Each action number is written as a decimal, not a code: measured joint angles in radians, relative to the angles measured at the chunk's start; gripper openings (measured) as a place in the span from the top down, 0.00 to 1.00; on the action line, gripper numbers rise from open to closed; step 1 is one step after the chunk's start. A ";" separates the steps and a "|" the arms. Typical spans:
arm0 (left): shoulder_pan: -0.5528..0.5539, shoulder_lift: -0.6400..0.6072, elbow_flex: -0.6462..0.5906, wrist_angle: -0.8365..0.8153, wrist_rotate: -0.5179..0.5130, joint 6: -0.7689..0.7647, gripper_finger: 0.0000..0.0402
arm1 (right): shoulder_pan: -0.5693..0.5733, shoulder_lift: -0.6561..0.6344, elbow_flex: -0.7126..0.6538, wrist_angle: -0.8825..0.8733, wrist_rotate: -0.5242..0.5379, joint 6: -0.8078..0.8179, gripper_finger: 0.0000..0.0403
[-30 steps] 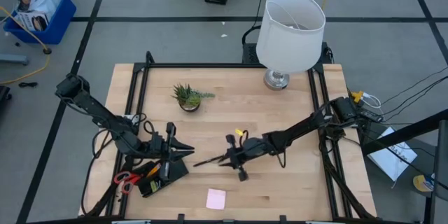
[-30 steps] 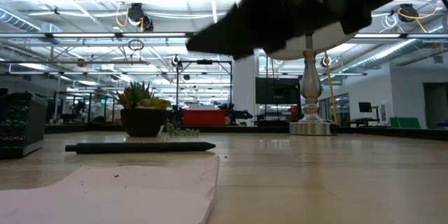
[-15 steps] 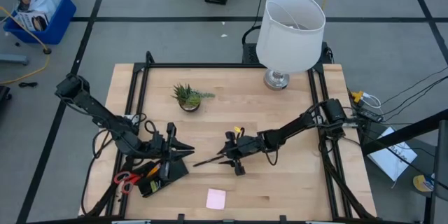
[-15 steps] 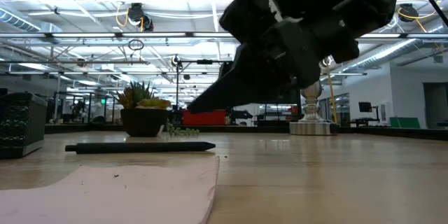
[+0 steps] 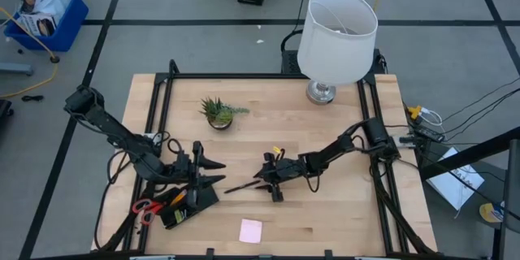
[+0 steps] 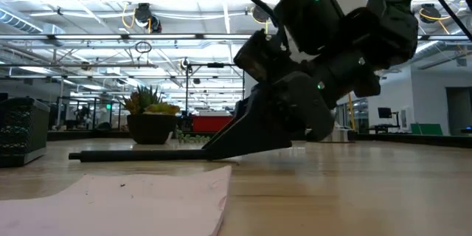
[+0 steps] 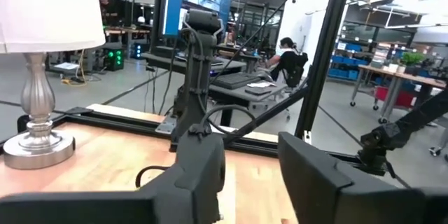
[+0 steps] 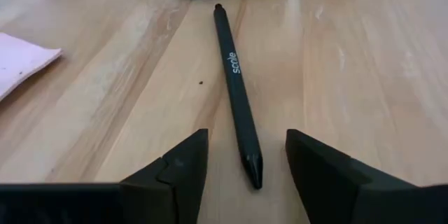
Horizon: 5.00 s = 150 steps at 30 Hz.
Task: Pick and place office supplies into organizer
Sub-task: Put the pen into the top left section of the desk organizer
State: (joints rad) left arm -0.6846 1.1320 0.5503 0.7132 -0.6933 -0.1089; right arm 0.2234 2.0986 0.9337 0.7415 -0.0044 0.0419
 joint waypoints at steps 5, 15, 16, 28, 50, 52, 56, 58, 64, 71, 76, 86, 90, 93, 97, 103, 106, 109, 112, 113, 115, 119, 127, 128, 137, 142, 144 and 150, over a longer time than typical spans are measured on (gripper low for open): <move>0.000 0.000 0.000 -0.015 0.024 -0.004 0.54 | -0.010 0.035 0.002 0.036 -0.020 0.008 0.57; 0.000 0.000 0.000 -0.014 0.027 -0.001 0.50 | -0.029 0.036 0.002 0.037 -0.023 0.035 0.87; 0.000 0.000 0.000 -0.014 0.028 -0.001 0.50 | -0.029 0.036 0.002 0.037 -0.024 0.029 0.91; 0.000 0.000 0.000 -0.014 0.016 0.001 0.50 | -0.023 0.042 -0.002 0.195 -0.059 0.033 0.93; 0.000 0.000 0.000 -0.022 0.012 0.021 0.50 | 0.085 -0.116 -0.003 0.345 0.008 -0.029 0.91; 0.000 0.000 0.000 -0.022 0.014 0.021 0.50 | 0.085 -0.116 -0.003 0.345 0.007 -0.030 0.92; 0.000 0.000 0.000 -0.021 0.043 0.025 0.54 | 0.085 -0.116 -0.003 0.342 0.008 -0.031 0.94; 0.000 0.000 0.000 -0.019 0.046 0.028 0.60 | 0.084 -0.116 -0.003 0.342 0.008 -0.031 0.93; 0.000 0.000 0.000 -0.005 0.091 0.059 0.84 | 0.085 -0.116 -0.003 0.342 0.007 -0.031 0.92; 0.000 0.000 0.000 -0.005 0.092 0.068 0.97 | 0.085 -0.116 -0.003 0.342 0.004 -0.029 0.93; 0.000 0.000 0.000 -0.005 0.118 0.078 0.99 | 0.086 -0.116 -0.003 0.342 0.003 -0.028 0.92; 0.000 0.000 0.000 -0.005 0.128 0.080 0.98 | 0.086 -0.116 -0.003 0.342 0.003 -0.028 0.93; 0.000 0.000 0.000 -0.005 0.137 0.080 0.99 | 0.086 -0.116 -0.003 0.342 0.003 -0.028 0.93; 0.000 0.000 0.000 -0.005 0.140 0.080 0.99 | 0.086 -0.116 -0.003 0.342 0.003 -0.028 0.93; 0.000 0.000 0.000 -0.005 0.140 0.079 0.98 | 0.086 -0.116 -0.003 0.342 0.003 -0.028 0.93; 0.000 0.000 0.000 -0.005 0.140 0.081 0.98 | 0.086 -0.116 -0.003 0.342 0.003 -0.028 0.93; 0.000 0.000 0.000 -0.005 0.140 0.082 0.98 | 0.086 -0.116 -0.003 0.342 0.003 -0.028 0.93; 0.000 0.000 0.000 -0.005 0.122 0.082 0.99 | 0.086 -0.117 -0.003 0.343 0.003 -0.028 0.93; 0.000 -0.004 0.000 -0.002 0.071 0.082 0.96 | 0.086 -0.117 -0.003 0.352 0.003 -0.028 0.93; -0.003 -0.010 0.000 -0.002 0.048 0.081 0.94 | 0.086 -0.117 -0.003 0.360 0.004 -0.028 0.93; -0.010 -0.021 0.000 -0.002 -0.017 0.072 0.91 | 0.086 -0.117 -0.003 0.378 0.004 -0.028 0.93; -0.042 -0.044 0.000 -0.049 -0.165 0.093 0.83 | 0.086 -0.117 -0.003 0.387 0.005 -0.029 0.93; -0.123 -0.137 0.000 -0.179 -0.259 0.076 0.60 | 0.086 -0.117 -0.003 0.444 0.031 -0.042 0.92; -0.138 -0.152 0.000 -0.196 -0.290 0.073 0.58 | 0.086 -0.117 -0.003 0.458 0.032 -0.050 0.93; -0.230 -0.219 0.000 -0.361 -0.413 0.043 0.49 | 0.086 -0.117 -0.002 0.594 0.108 -0.058 0.92; -0.292 -0.221 0.000 -0.345 -0.459 0.078 0.52 | 0.086 -0.117 0.024 0.607 0.108 -0.062 0.93; -0.325 -0.232 0.000 -0.321 -0.496 0.119 0.54 | 0.089 -0.117 0.039 0.600 0.107 -0.059 0.93; -0.404 -0.281 0.000 -0.257 -0.550 0.197 0.59 | 0.100 -0.116 0.106 0.445 0.106 -0.087 0.92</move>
State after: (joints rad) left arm -1.0885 0.8511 0.5499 0.4563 -1.2429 0.0881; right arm 0.3237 1.9829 1.0395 1.1864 0.1012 -0.0447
